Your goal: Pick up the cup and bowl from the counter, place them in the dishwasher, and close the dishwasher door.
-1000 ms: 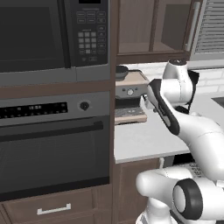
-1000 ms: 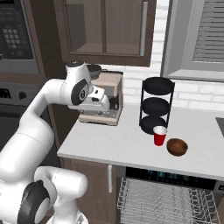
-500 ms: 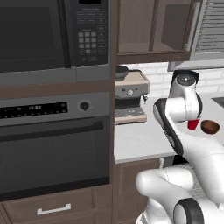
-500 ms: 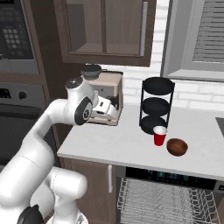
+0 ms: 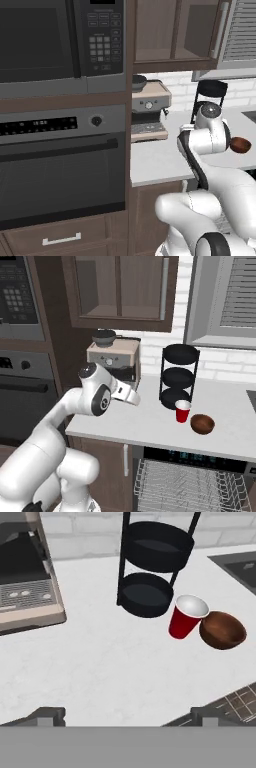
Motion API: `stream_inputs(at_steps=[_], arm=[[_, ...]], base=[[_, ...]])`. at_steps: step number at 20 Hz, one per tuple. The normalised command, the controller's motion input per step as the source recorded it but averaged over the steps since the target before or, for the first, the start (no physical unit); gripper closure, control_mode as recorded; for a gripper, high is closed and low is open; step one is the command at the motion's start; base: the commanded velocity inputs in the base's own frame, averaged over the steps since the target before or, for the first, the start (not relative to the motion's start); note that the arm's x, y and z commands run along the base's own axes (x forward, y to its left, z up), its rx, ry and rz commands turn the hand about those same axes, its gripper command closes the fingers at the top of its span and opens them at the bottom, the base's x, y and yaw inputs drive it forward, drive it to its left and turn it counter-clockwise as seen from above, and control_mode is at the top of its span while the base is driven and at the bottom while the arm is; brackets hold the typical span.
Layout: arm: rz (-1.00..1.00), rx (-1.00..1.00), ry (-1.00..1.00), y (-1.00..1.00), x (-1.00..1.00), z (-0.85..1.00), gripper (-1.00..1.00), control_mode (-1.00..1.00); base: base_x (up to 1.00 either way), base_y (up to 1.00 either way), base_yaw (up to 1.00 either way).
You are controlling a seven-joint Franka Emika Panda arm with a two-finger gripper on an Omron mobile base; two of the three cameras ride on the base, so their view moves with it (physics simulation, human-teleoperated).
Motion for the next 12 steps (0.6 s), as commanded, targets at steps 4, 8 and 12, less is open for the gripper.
stream_inputs(at_steps=[4, 8, 12], arm=[[0.03, -0.02, 0.14, -0.67, 0.33, 0.04, -1.00, -1.00], [0.06, -0.20, 0.32, -0.65, 0.46, 0.26, -1.00, -1.00], [0.02, -0.18, 0.22, -0.49, 0.20, 0.16, -1.00, -1.00]], base=[[0.00, 0.00, 0.00], [0.00, 0.00, 0.00], [0.00, 0.00, 0.00]])
